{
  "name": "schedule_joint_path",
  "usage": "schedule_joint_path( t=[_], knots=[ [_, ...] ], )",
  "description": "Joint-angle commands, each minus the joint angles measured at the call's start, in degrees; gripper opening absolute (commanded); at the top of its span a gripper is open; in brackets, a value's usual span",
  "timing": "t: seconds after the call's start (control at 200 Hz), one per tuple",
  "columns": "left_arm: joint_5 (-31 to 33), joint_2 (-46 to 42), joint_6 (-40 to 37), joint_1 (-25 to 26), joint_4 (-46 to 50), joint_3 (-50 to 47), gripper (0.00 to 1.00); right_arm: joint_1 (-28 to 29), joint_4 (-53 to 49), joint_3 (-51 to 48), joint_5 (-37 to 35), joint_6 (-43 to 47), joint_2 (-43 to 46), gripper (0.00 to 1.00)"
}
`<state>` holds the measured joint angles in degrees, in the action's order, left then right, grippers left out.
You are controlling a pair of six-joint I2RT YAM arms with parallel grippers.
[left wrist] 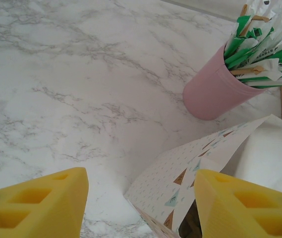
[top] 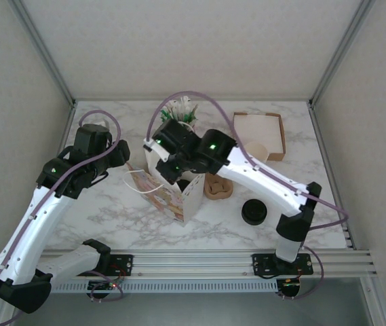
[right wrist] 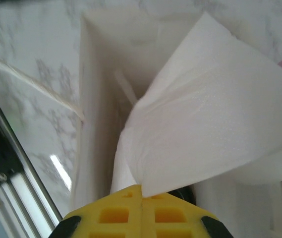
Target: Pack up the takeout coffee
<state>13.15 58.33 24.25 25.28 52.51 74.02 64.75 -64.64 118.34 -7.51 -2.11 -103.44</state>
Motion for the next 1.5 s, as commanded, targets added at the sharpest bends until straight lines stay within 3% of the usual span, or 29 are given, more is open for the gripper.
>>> schedule_joint_path(
  t=[0.0, 0.2, 0.265, 0.32, 0.4, 0.485, 0.576, 0.596, 0.651, 0.711, 0.786, 0.856, 0.961, 1.121, 1.216, 1.301, 1.371, 1.492],
  knots=[
    [-0.2, -0.8, 0.1, -0.5, 0.3, 0.0, 0.59, 0.4, -7.8, 2.3, -2.2, 2.2, -2.9, 0.00],
    [0.2, -1.3, 0.3, -0.5, 0.1, -0.1, 0.58, 0.3, -7.3, 1.7, -0.7, 0.4, -1.7, 0.01],
    [0.4, -1.4, 0.4, -0.5, -0.1, 0.0, 0.59, 0.3, -5.1, 1.7, -0.3, -0.2, -0.2, 0.11],
    [0.4, -1.7, 0.4, -0.5, -0.6, -0.1, 0.60, 0.3, -2.8, 1.6, -0.1, -0.8, 1.7, 0.29],
    [0.8, -2.5, 0.2, -0.5, -1.7, 0.0, 0.65, 0.4, 0.6, 0.7, -1.9, -1.4, 5.0, 0.43],
    [1.7, -3.8, -0.1, -0.5, -3.7, 0.3, 0.76, 0.3, 4.4, -0.8, -5.9, -2.3, 9.2, 0.63],
    [4.9, -5.7, -0.1, -0.5, -7.0, 0.0, 0.94, 0.4, 10.4, -4.9, -12.8, -3.2, 15.3, 0.71],
    [5.9, -6.2, 0.0, -0.5, -7.9, -0.2, 0.99, 0.3, 13.0, -6.7, -13.9, -3.2, 17.2, 0.72],
    [9.8, -7.4, 0.1, -0.5, -10.2, -1.2, 1.00, 0.4, 20.9, -13.0, -19.9, -3.2, 22.6, 0.77],
    [16.3, -8.5, 0.3, -0.5, -13.3, -3.2, 1.00, 0.3, 31.3, -22.3, -28.6, -2.6, 29.7, 0.98],
    [25.7, -9.4, -1.5, -0.6, -19.6, -8.5, 1.00, 0.0, 48.0, -34.8, -37.3, 2.9, 38.7, 0.99],
    [32.7, -9.3, -3.0, -1.0, -24.3, -12.3, 1.00, -1.8, 62.2, -46.3, -39.4, 9.8, 45.6, 0.99],
    [42.3, -9.1, -0.4, -4.1, -30.6, -18.4, 1.00, -9.4, 68.3, -55.1, -37.6, 14.9, 51.8, 0.99],
    [41.4, -6.9, 5.3, -15.9, -37.3, -26.8, 1.00, -31.3, 68.6, -64.5, -35.1, 12.2, 53.0, 0.99],
    [32.6, -3.5, 4.8, -23.5, -40.7, -30.1, 1.00, -45.9, 71.6, -73.3, -24.8, 5.6, 53.9, 0.99],
    [28.2, 0.6, 0.3, -25.9, -48.5, -33.5, 1.00, -56.5, 74.7, -79.4, -16.4, -0.7, 52.0, 0.99],
    [26.6, 4.7, -3.3, -26.0, -53.6, -36.0, 1.00, -60.8, 77.5, -82.7, -13.1, -1.7, 47.8, 0.99],
    [23.9, 11.9, -6.3, -26.0, -58.1, -38.2, 1.00, -61.4, 84.0, -87.9, -11.2, -0.9, 40.1, 0.99]
  ],
)
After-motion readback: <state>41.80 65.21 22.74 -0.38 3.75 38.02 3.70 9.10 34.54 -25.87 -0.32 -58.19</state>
